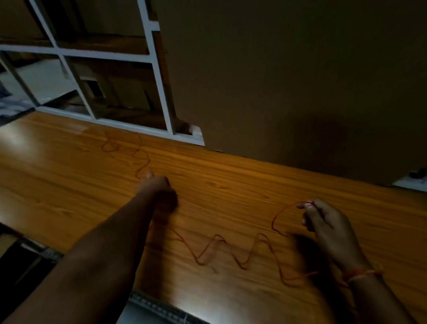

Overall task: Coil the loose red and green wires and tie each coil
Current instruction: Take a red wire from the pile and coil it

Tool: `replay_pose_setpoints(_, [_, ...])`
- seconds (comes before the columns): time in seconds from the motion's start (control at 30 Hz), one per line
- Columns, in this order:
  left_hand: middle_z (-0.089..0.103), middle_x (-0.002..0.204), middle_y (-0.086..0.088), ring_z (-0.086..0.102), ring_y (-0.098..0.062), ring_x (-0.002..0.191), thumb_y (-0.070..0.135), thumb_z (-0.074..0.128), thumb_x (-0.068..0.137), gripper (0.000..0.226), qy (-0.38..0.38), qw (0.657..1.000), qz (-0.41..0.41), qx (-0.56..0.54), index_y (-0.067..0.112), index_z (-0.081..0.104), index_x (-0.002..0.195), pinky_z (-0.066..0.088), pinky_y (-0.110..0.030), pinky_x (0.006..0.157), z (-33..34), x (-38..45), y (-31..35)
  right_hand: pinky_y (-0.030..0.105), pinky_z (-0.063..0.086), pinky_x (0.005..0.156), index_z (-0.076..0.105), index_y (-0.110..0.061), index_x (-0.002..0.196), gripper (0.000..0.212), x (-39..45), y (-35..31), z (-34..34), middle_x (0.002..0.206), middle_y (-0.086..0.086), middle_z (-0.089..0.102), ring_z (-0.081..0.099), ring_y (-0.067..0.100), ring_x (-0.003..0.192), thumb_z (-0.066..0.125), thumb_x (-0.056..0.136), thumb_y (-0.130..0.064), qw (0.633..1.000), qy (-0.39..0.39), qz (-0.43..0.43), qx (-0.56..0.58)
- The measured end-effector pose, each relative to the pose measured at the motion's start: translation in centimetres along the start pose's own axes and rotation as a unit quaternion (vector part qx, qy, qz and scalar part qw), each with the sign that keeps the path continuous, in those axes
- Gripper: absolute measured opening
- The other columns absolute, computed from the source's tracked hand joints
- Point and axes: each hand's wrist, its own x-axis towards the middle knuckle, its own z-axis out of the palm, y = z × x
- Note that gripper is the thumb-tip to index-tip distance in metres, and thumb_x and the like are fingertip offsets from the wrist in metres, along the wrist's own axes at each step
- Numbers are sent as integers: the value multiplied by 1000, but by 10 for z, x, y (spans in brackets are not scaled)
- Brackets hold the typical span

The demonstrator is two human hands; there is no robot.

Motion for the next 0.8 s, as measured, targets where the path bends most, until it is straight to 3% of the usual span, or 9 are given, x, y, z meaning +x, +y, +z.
replay_pose_setpoints(0.13, [51,141,-20,41,-35,136,38,68,91,46,71,997,-2,5,11,60,126,47,-42,101,27,-40,5,44,52,76,68,-29,101,24,-7,2,-13,83,5,66,63,22,81,45,107,-26,1000,1,14,-4])
replay_pose_setpoints(0.3, [53,133,-22,45,-37,127,43,59,92,54,91,992,-86,8,6,55,131,41,-41,100,67,-119,18,39,50,72,68,-26,101,24,-28,21,-41,83,7,65,62,23,79,45,107,-29,999,-1,34,16])
replay_pose_setpoints(0.43, [49,142,-24,44,-41,132,38,50,101,52,97,990,-74,70,1,51,138,39,-45,107,102,-210,55,35,49,67,68,-25,100,26,-58,51,-85,81,4,65,59,17,72,44,108,-30,999,-22,30,15])
replay_pose_setpoints(0.5, [54,139,-22,51,-38,128,40,47,103,48,90,990,-81,71,3,57,133,44,-44,105,115,-261,80,36,48,66,68,-24,99,26,-77,70,-115,77,1,64,58,15,68,44,108,-30,999,-27,13,24])
replay_pose_setpoints(0.67, [69,118,-16,67,-32,108,48,61,91,52,5,995,-93,-38,2,68,115,55,-35,88,155,-366,140,40,49,63,68,-24,97,28,-128,112,-197,71,-3,65,58,14,63,43,108,-33,999,-27,-5,35])
replay_pose_setpoints(0.77, [71,100,-13,72,-28,86,30,77,83,39,-115,979,-65,-154,-1,72,107,57,-28,62,171,-421,173,36,46,60,68,-23,96,30,-156,126,-238,69,-2,64,57,12,60,43,108,-32,998,-20,-5,53])
replay_pose_setpoints(0.8, [69,103,-13,69,-29,84,23,78,86,35,-143,969,-55,-193,-3,70,109,56,-31,63,173,-438,184,33,45,59,69,-23,95,31,-164,128,-249,68,-2,63,56,11,59,42,109,-31,998,-19,-6,57])
